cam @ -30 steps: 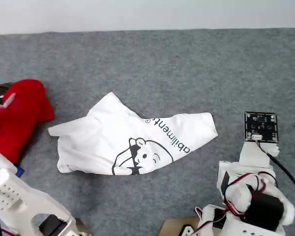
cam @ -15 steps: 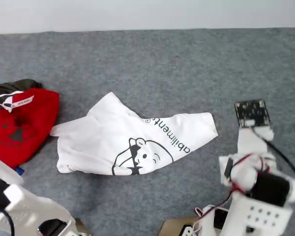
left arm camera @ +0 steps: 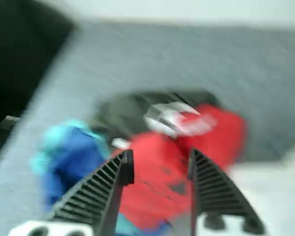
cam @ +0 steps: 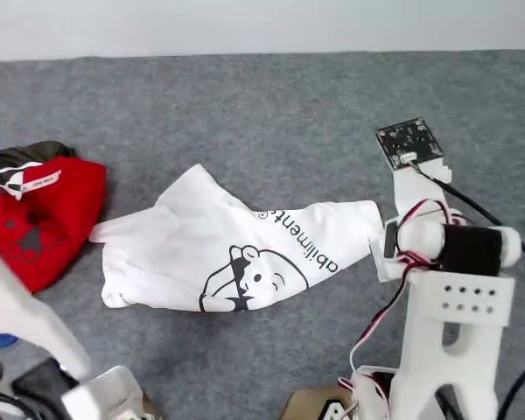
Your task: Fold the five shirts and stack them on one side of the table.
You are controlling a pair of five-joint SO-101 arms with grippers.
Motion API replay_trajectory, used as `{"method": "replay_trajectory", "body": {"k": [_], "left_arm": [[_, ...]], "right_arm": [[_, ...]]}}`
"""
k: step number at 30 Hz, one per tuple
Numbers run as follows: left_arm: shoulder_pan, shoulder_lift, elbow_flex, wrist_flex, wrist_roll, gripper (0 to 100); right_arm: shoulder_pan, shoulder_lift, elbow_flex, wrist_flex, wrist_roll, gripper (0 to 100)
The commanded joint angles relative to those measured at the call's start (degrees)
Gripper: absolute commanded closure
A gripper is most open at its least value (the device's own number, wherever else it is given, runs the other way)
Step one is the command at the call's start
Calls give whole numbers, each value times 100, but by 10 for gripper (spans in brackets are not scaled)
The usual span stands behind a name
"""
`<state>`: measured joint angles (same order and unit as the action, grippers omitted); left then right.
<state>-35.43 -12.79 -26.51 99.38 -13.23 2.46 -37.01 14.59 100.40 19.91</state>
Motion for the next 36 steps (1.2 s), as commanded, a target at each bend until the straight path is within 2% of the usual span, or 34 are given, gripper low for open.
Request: {"method": "replay_trajectory", "body": {"k": [1,5,9,15,17,27,32,36], "left_arm": [[774,-580,1481,105,-26,826],[1292,-800,2554,105,-26,827],[1389,-870,2932,105,-26,827],[1380,-870,2949,114,-26,827],[1380,-870,2949,114,-26,827],[1380,-870,2958,114,-26,827],[1380,-870,2993,114,-26,827],[1380,-879,3354,114,-26,827]], "right_arm": [[-75,92,-290,110,-9,983],[-84,611,-316,-303,9,983],[-400,1481,-695,-400,35,973],[-1130,2721,-1653,-558,35,801],[-1358,3160,-1996,-734,35,781],[-2440,5455,-3631,-971,396,782],[-2519,6475,-3991,-910,387,783],[-2510,6703,-4009,-567,396,812]]}}
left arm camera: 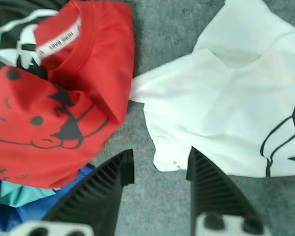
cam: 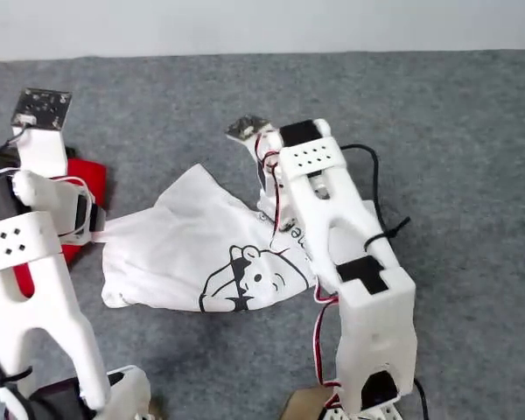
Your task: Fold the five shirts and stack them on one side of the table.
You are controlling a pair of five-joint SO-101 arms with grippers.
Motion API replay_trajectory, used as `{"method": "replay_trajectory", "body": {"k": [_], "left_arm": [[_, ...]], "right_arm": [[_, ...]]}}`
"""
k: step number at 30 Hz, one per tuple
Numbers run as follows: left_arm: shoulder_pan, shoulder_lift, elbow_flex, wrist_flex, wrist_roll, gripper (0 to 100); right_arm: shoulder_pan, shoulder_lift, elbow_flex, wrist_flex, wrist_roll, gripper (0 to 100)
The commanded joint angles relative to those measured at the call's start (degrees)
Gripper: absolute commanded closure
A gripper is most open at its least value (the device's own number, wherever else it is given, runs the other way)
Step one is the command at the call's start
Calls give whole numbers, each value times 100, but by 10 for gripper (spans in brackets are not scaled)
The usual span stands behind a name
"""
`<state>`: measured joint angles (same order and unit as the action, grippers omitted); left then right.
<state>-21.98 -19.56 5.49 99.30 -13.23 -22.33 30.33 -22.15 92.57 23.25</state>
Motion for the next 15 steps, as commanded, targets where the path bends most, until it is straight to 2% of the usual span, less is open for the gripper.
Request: {"method": "replay_trajectory", "body": {"k": [1,5,15], "left_arm": [[35,-202,286,123,-26,827],[35,-202,602,123,-26,827],[35,-202,585,123,-26,835]], "right_arm": [[-31,-22,-334,277,62,841],[-31,-40,-334,374,62,983],[31,-866,-88,1033,70,990]]}}
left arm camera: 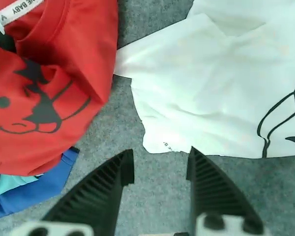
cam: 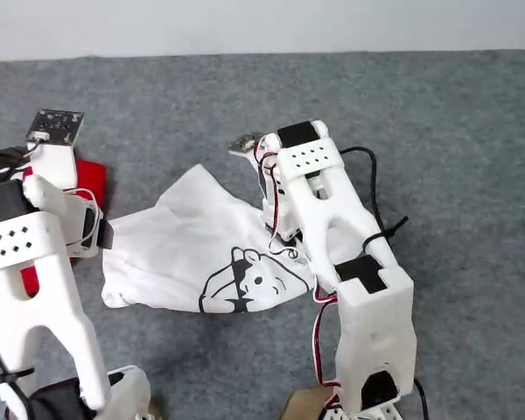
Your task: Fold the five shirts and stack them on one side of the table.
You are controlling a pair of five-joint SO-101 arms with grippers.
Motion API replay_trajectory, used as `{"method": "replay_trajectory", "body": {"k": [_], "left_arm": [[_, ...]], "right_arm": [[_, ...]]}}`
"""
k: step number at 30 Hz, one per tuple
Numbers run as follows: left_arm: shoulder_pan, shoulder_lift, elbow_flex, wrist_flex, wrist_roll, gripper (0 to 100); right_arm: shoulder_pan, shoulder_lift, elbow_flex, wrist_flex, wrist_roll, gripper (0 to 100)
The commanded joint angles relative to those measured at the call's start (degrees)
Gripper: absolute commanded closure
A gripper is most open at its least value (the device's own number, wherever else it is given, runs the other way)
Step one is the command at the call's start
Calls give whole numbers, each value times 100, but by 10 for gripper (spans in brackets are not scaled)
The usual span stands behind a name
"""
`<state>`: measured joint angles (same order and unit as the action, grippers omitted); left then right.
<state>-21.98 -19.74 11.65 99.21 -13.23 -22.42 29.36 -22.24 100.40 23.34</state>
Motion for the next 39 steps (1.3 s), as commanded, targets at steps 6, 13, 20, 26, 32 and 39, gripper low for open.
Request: {"method": "replay_trajectory", "body": {"k": [6,13,20,26,32,39], "left_arm": [[35,-185,-31,132,-53,878],[53,-185,-31,132,-62,878],[62,-185,-22,132,-62,878],[70,-185,-22,132,-62,873],[273,-185,-4,132,-62,836],[545,-185,-4,132,-35,836]], "right_arm": [[84,-2308,1653,251,527,990],[110,-4532,4316,242,1125,989],[215,-5947,5873,57,1442,989],[655,-6404,5837,-233,1424,937],[1209,-6791,5064,-215,589,742],[1218,-6800,4448,-1191,-686,735]]}}
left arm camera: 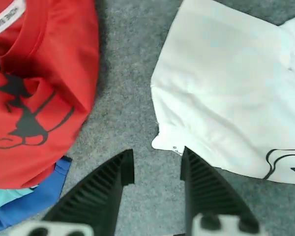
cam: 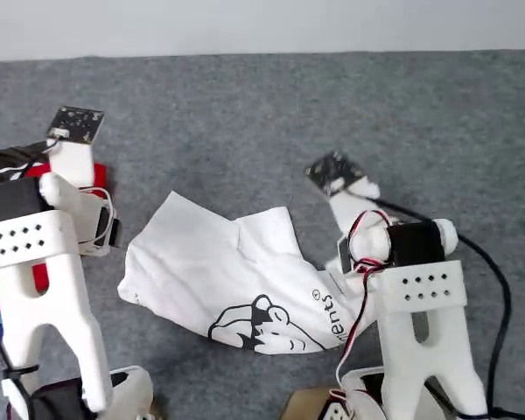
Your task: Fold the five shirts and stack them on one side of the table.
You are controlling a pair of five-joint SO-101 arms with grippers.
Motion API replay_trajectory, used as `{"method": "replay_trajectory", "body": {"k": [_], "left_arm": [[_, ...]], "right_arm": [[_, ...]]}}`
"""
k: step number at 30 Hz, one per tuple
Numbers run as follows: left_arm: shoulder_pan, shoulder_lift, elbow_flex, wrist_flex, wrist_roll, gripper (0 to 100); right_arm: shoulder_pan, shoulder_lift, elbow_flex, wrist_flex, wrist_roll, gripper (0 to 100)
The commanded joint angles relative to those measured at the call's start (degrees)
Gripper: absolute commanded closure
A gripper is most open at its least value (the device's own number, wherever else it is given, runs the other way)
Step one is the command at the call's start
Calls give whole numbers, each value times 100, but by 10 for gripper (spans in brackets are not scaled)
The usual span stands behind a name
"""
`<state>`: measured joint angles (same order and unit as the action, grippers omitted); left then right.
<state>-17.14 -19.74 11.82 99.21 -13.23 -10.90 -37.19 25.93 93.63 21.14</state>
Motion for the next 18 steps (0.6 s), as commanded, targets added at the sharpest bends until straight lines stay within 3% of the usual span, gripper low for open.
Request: {"method": "replay_trajectory", "body": {"k": [1,8,18], "left_arm": [[62,-185,-22,123,-35,836],[-114,-185,-48,114,-44,836],[-1152,-185,-40,-79,-35,836]], "right_arm": [[13,-101,-369,-699,-545,735],[-708,1314,-651,-901,-624,735],[-831,3864,-2567,-892,-1354,735]]}}
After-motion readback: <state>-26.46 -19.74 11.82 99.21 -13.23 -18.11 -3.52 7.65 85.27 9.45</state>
